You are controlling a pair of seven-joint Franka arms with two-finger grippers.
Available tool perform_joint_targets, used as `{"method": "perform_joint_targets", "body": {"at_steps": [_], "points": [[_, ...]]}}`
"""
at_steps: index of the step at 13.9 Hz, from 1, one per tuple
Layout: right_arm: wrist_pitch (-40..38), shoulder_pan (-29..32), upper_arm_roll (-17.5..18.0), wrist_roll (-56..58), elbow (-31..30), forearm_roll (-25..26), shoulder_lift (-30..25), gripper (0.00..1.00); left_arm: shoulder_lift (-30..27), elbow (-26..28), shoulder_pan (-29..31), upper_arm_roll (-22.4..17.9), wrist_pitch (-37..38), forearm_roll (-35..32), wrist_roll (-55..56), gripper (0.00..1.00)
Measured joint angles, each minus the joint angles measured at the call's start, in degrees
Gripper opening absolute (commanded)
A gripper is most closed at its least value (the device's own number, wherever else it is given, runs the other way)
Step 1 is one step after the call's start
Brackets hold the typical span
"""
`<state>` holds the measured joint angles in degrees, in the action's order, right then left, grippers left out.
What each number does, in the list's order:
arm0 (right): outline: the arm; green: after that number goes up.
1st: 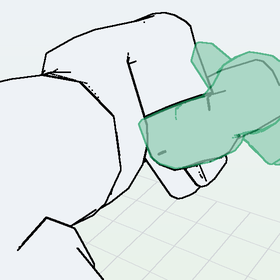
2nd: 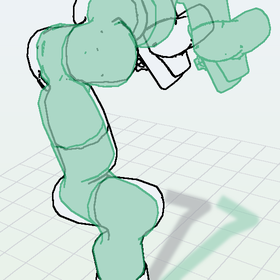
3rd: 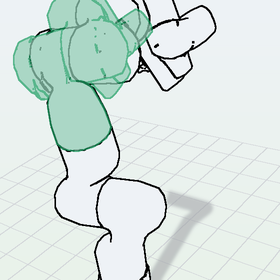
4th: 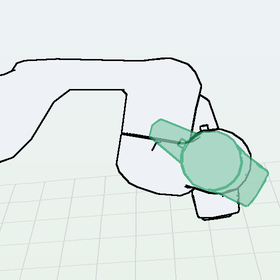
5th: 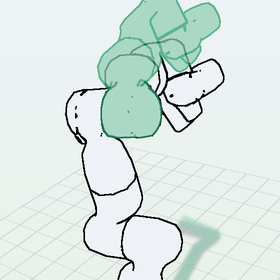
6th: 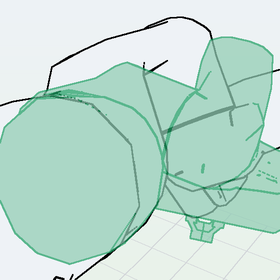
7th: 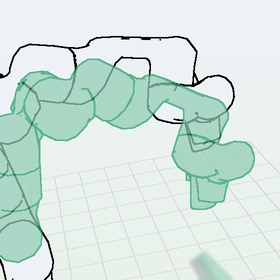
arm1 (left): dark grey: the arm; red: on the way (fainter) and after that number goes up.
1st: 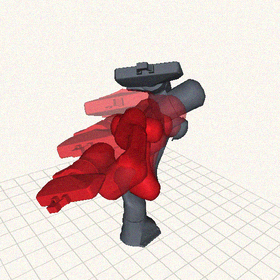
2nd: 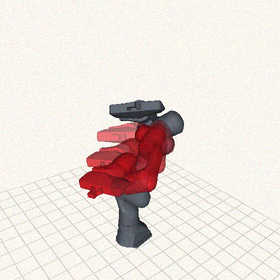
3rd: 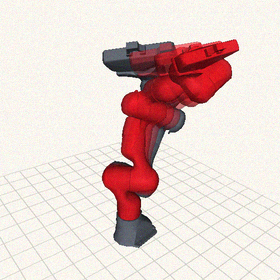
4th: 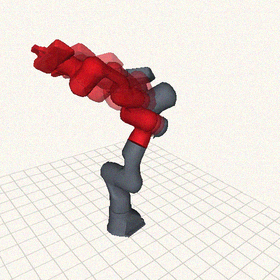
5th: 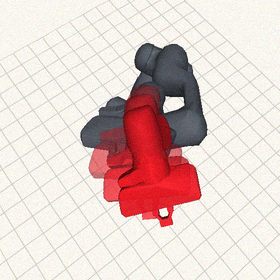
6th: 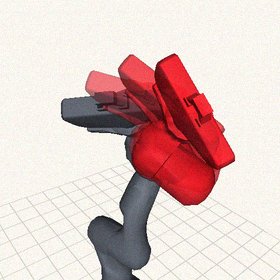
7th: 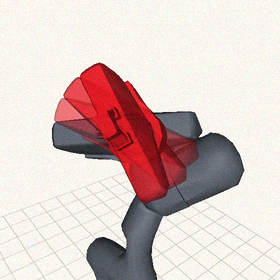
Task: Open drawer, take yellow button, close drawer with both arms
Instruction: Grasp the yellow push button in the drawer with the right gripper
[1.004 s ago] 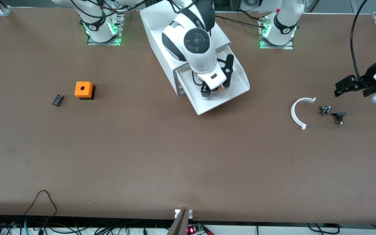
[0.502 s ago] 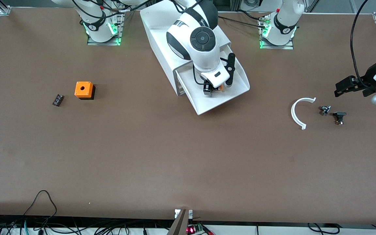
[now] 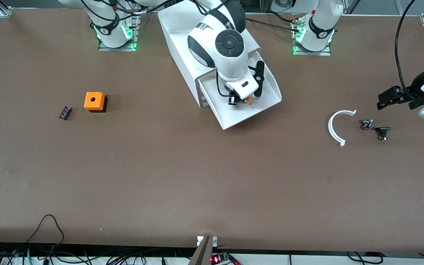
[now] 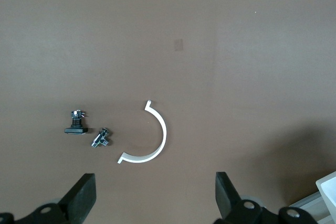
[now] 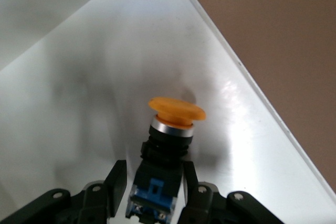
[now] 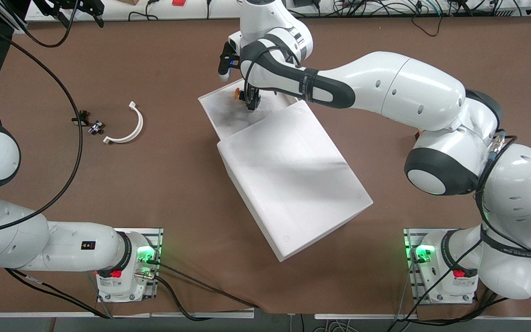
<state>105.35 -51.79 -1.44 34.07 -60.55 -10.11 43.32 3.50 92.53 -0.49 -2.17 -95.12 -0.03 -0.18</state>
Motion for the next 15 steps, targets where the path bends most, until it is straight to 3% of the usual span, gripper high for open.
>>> {"method": "perform_joint_targets", "body": {"at_steps": [8,15], "points": [[0.1,-1.7,0.1,0.0,0.7,2.0,0.0,0.18,0.1,0.0,0.1,0.0,-0.1,0.0,0.0,1.0],[0.3,-1.5,-0.3,-4.2,2.7,3.6,-3.7,0.16,0.4,0.0,0.4,0.0,-0.1,0.0,0.0,1.0]]}}
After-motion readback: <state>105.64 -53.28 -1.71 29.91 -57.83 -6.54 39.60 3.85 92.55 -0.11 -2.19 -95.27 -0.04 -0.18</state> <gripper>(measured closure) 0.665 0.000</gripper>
